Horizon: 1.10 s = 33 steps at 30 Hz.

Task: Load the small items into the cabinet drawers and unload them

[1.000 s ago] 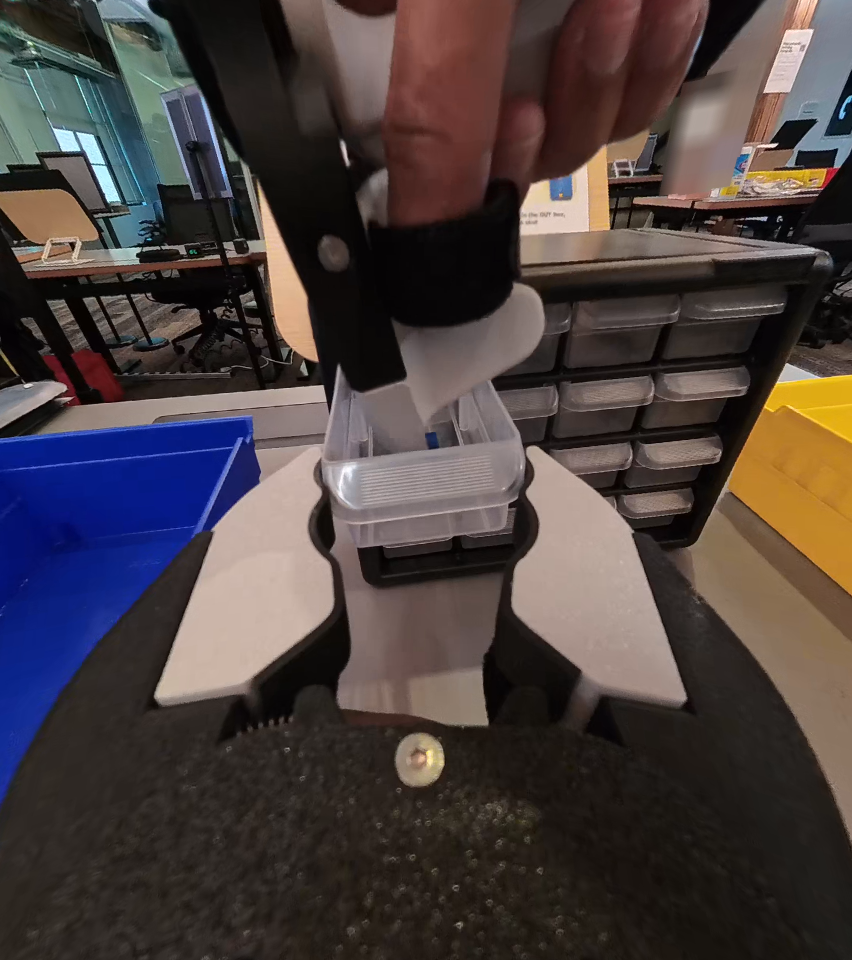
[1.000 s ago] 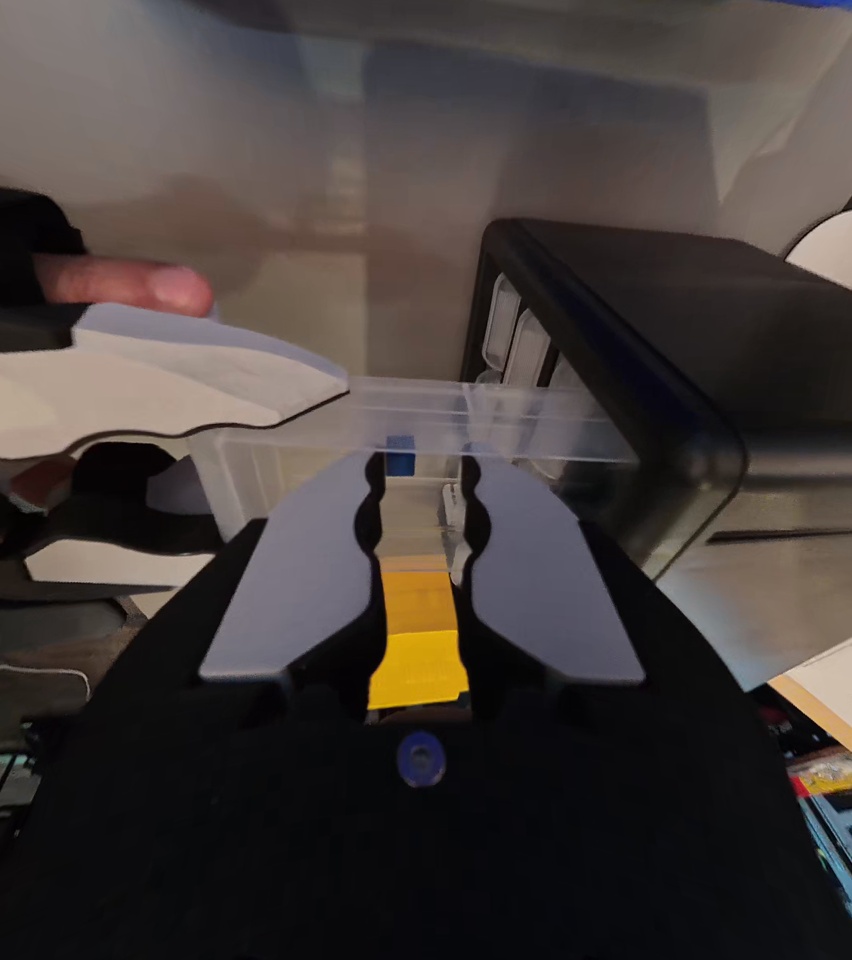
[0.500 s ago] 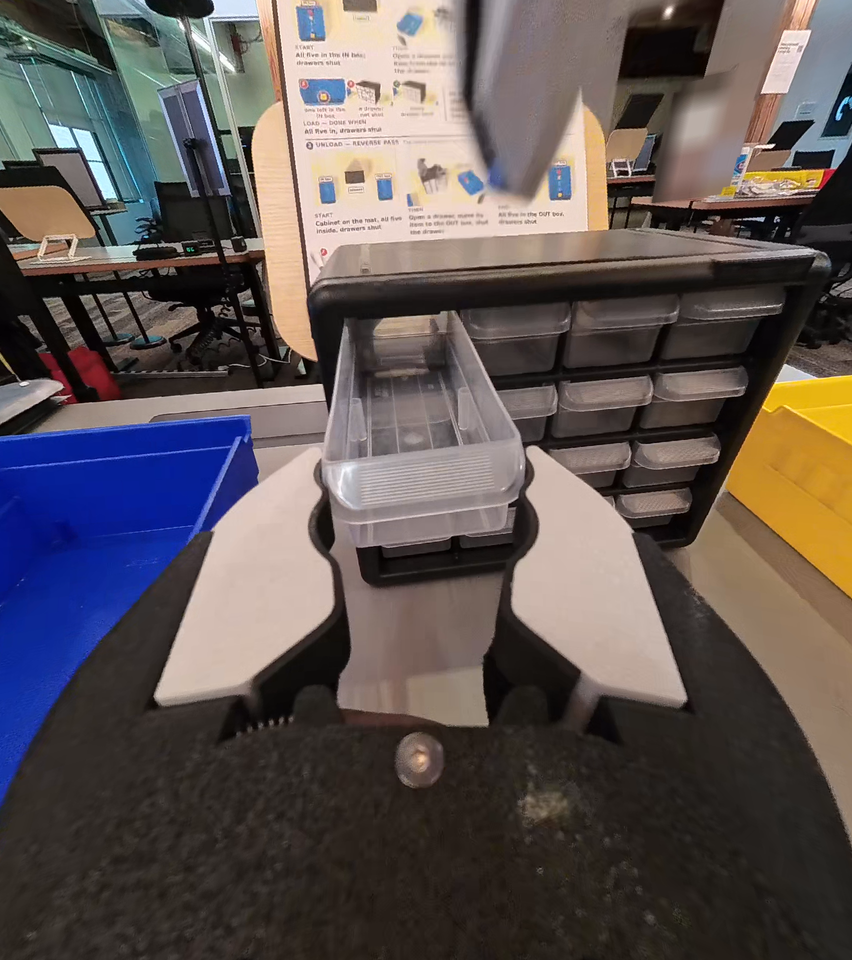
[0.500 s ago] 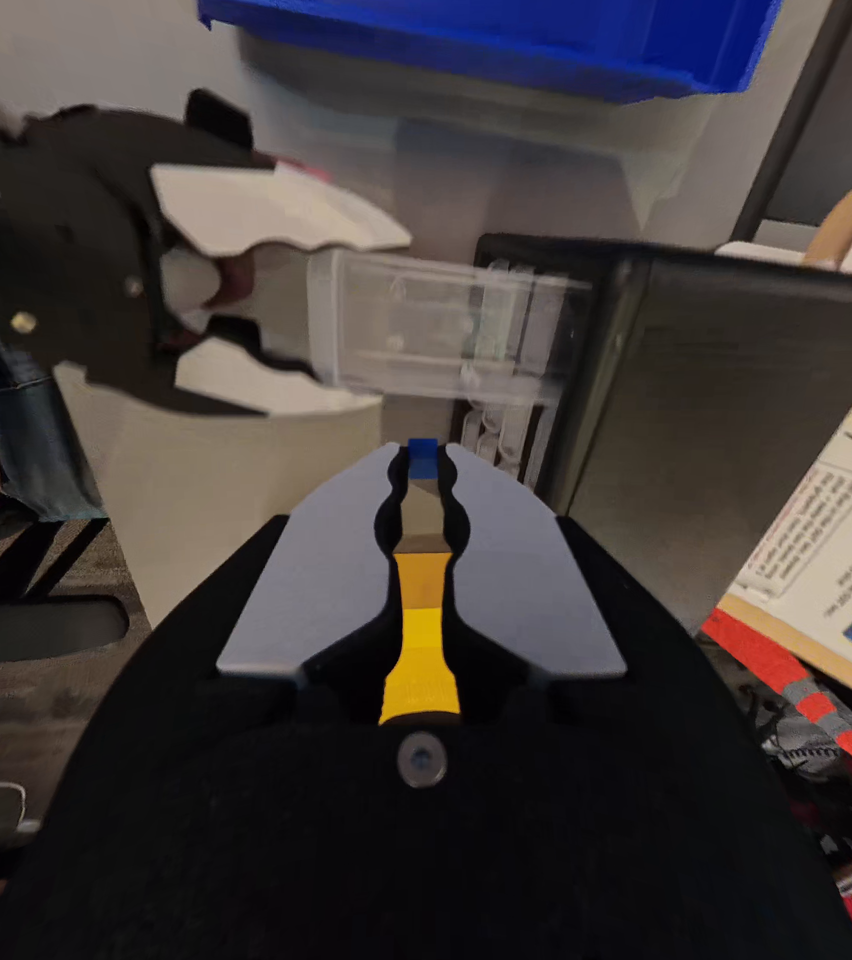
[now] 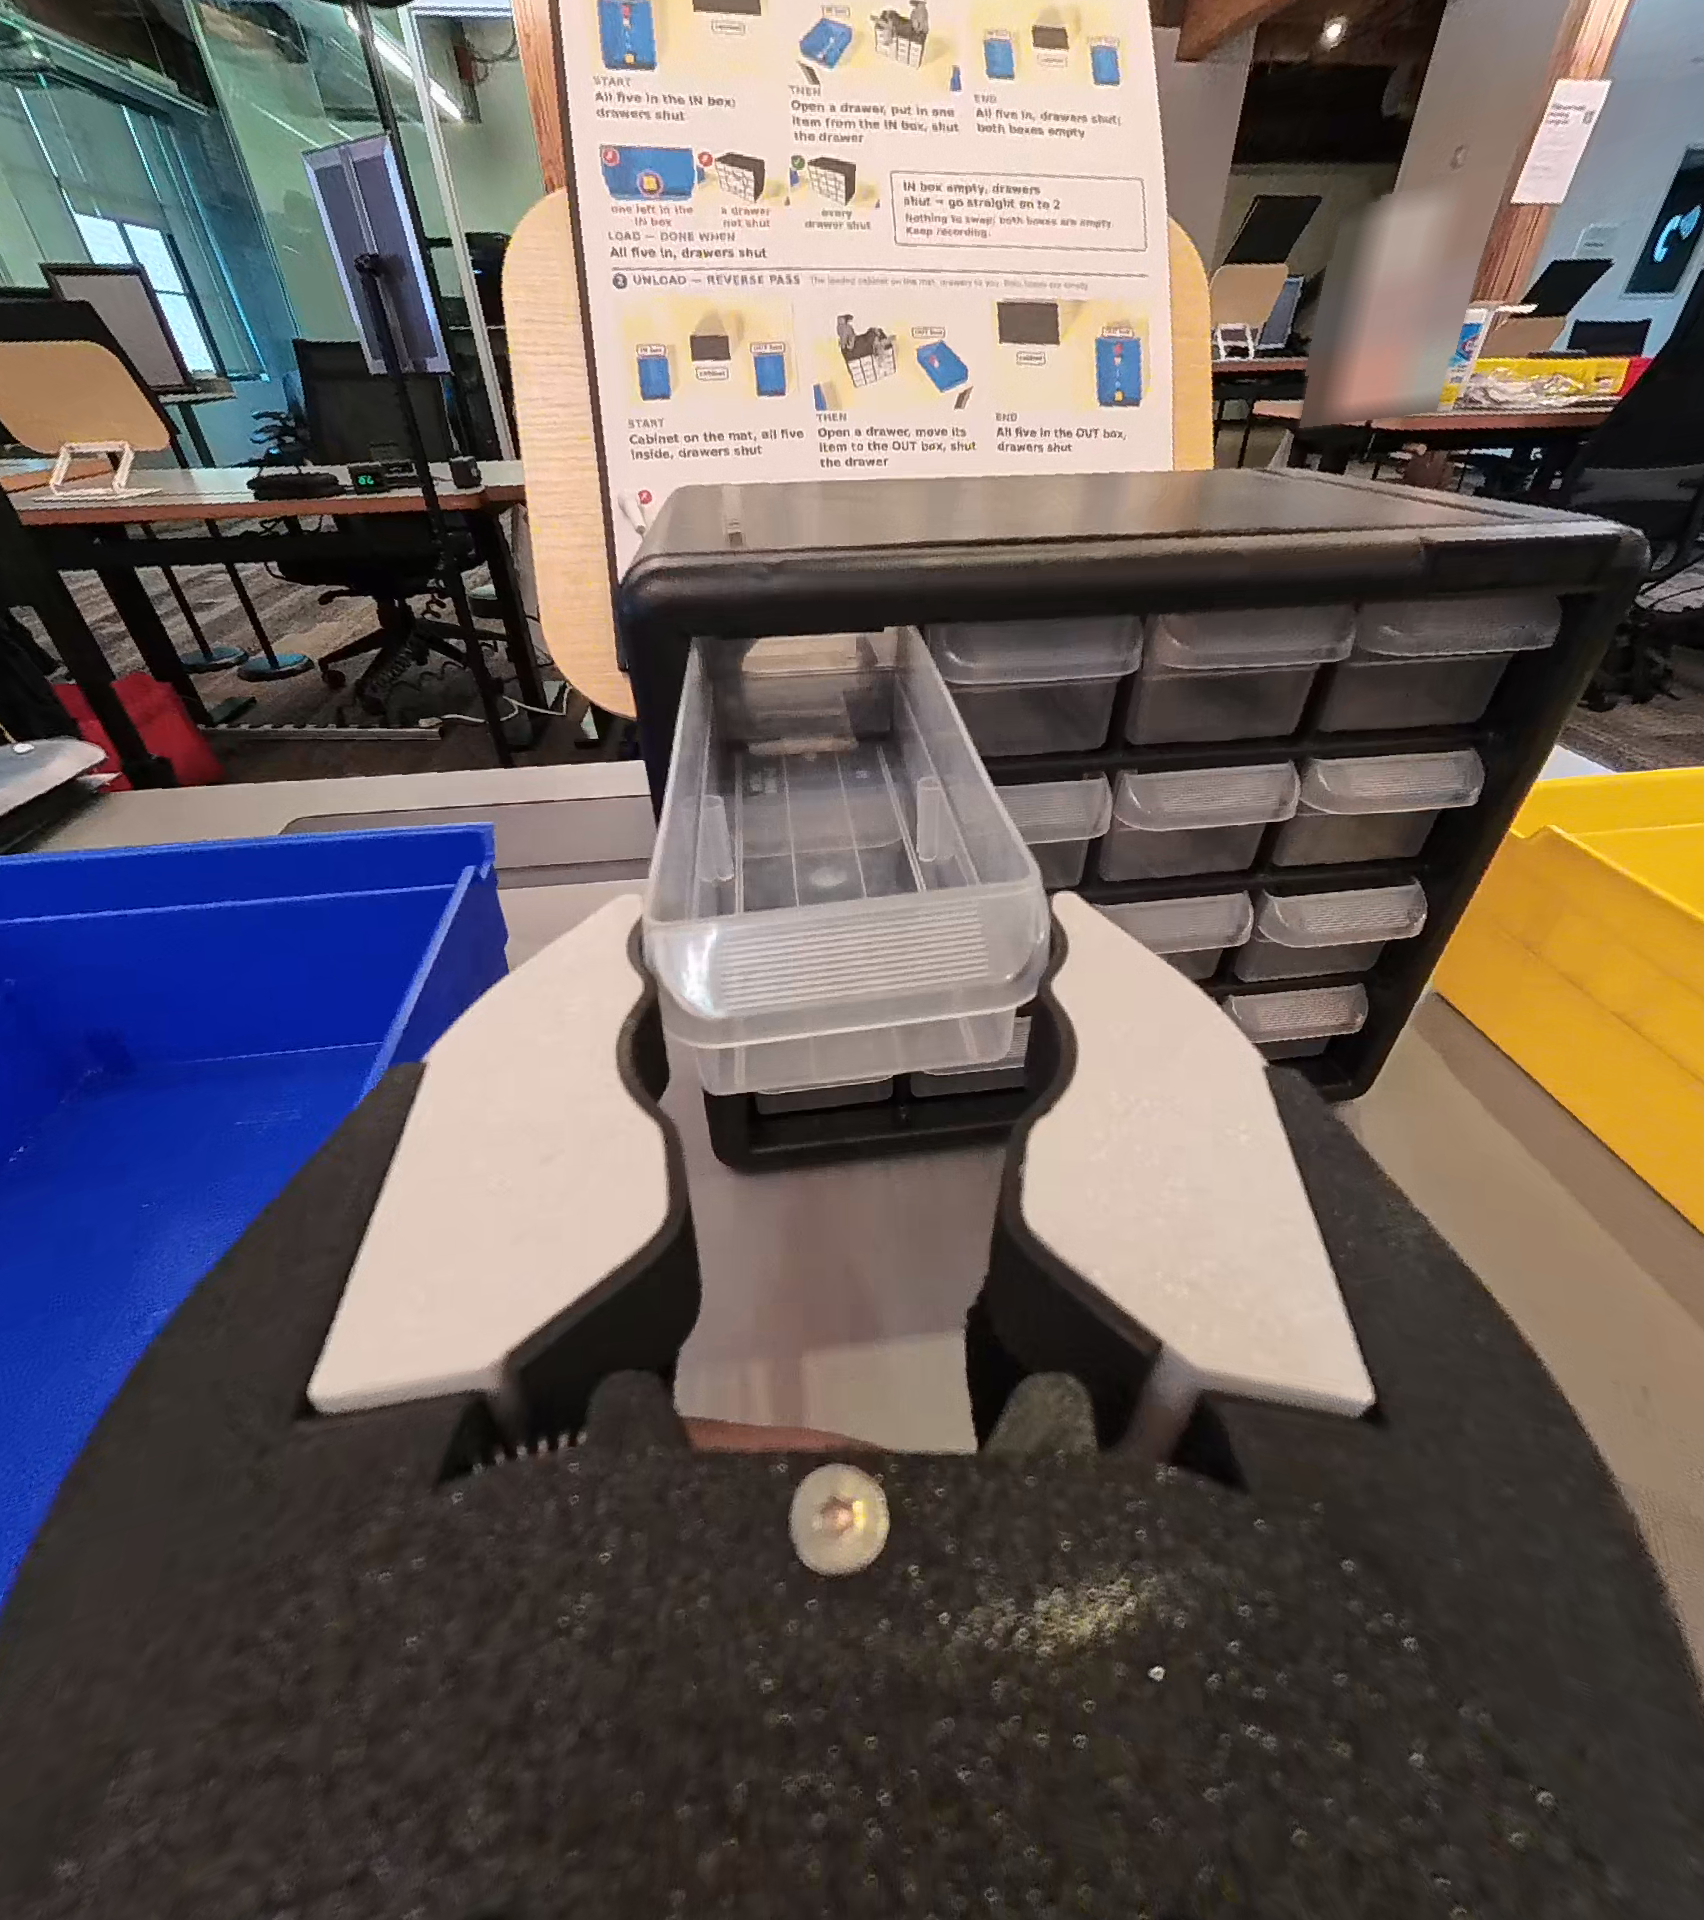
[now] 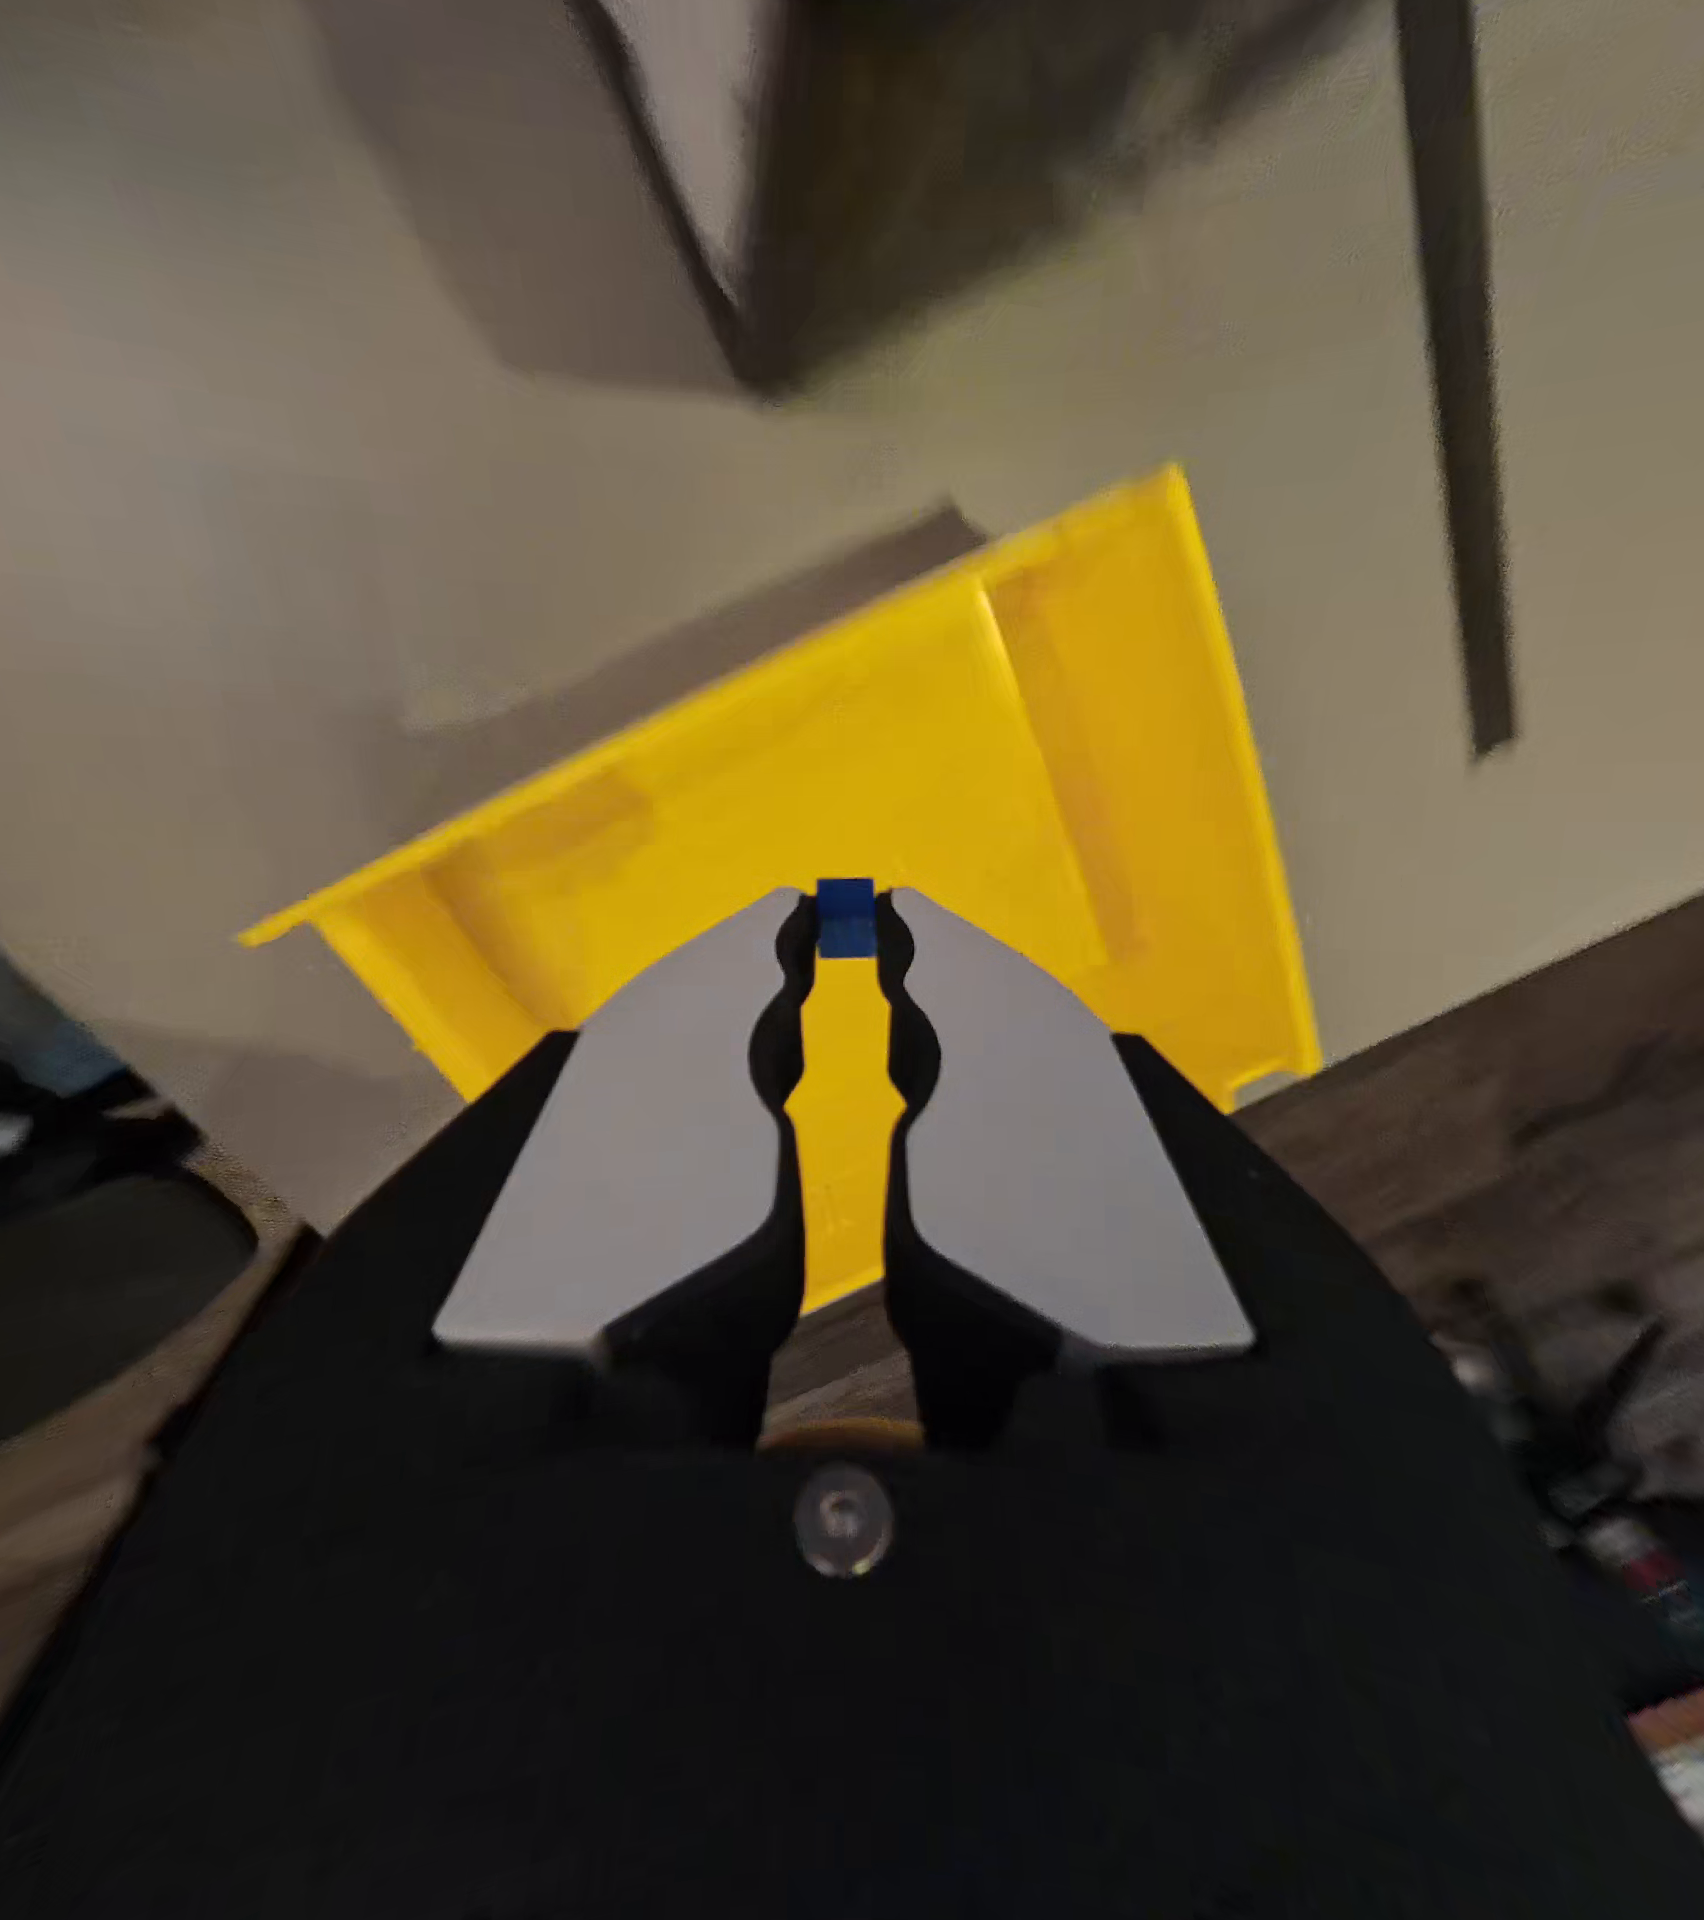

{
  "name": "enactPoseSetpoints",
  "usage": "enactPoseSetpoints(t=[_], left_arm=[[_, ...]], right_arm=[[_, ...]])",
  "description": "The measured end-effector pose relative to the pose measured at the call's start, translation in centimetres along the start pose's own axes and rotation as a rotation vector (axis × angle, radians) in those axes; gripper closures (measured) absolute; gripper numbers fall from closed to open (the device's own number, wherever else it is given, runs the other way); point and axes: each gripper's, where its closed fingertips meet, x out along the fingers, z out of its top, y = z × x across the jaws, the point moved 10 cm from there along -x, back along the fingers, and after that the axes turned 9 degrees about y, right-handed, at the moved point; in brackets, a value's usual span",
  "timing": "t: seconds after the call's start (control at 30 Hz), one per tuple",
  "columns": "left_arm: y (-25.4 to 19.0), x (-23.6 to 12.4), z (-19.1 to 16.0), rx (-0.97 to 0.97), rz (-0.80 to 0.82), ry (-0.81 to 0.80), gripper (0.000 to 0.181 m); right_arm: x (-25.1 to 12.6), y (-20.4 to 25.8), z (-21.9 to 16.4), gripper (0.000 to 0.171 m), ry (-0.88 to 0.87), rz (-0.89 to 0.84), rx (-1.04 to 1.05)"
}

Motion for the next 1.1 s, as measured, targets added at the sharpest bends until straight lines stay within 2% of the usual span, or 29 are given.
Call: enactPoseSetpoints(t=[0.03,0.13,0.23,0.37,0.53,0.6,0.67,0.73,0.83,0.87,0.9,0.97,1.03,1.07,1.1], left_arm=[[0.0,0.0,0.0,0.0,0.001,0.001,0.114],[-0.1,0.0,-0.1,0.005,0.006,0.005,0.114],[-0.1,0.0,0.0,0.004,0.003,0.002,0.114],[0.1,0.0,0.0,0.004,-0.002,0.003,0.114],[0.0,0.0,0.0,0.003,-0.002,0.003,0.114],[0.0,0.1,0.1,-0.007,-0.006,-0.002,0.114],[-0.1,0.4,0.4,0.019,0.001,0.002,0.114],[-0.2,1.3,0.9,0.032,0.009,0.035,0.114],[0.3,2.9,2.3,-0.019,-0.02,0.116,0.113],[0.5,3.2,2.7,-0.056,-0.053,0.131,0.107],[0.7,3.3,2.9,-0.083,-0.086,0.145,0.101],[1.3,2.7,2.5,-0.103,-0.103,0.167,0.1],[1.6,1.3,1.4,-0.09,-0.101,0.154,0.113],[1.7,0.4,0.8,-0.079,-0.079,0.133,0.129],[1.8,-0.3,0.3,-0.063,-0.054,0.107,0.155]], right_arm=[[2.4,-1.2,-1.1,0.161,0.032,0.027,0.085],[9.1,-3.0,-3.1,0.161,0.125,0.146,0.29],[13.8,-2.8,-3.1,0.161,0.143,0.165,0.343],[17.0,-2.9,-2.4,0.161,0.102,0.129,0.424],[18.9,-3.1,-2.8,0.161,0.128,0.12,0.463],[19.0,-3.0,-2.9,0.161,0.103,0.125,0.468],[18.7,-2.9,-3.3,0.143,0.084,0.1,0.478],[17.4,-2.4,-3.8,0.138,0.024,0.035,0.5],[13.5,-0.1,-4.8,0.137,-0.191,-0.087,0.568],[12.0,1.2,-5.3,0.137,-0.284,-0.123,0.598],[10.6,2.9,-5.9,0.137,-0.375,-0.144,0.617],[8.4,7.3,-6.9,0.138,-0.537,-0.141,0.619],[7.3,12.5,-7.4,0.14,-0.63,-0.077,0.534],[7.1,15.0,-7.4,0.141,-0.678,-0.057,0.498],[7.3,17.4,-7.1,0.143,-0.73,-0.029,0.464]])
